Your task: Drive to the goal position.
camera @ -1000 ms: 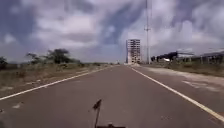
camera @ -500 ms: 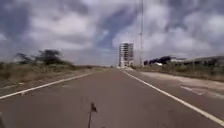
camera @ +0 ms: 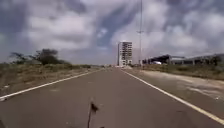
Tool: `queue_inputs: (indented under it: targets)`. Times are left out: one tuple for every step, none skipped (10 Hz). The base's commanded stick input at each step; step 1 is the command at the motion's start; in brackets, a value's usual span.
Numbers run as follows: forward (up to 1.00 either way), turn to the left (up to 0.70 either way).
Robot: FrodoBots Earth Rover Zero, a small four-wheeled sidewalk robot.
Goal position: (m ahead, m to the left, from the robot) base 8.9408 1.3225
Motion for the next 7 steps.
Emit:
queue_inputs:
  targets:
    - [1.00,0.00]
    - [1.00,0.00]
    - [1.00,0.00]
    - [1.00,0.00]
    - [1.00,0.00]
    - [1.00,0.00]
    - [1.00,0.00]
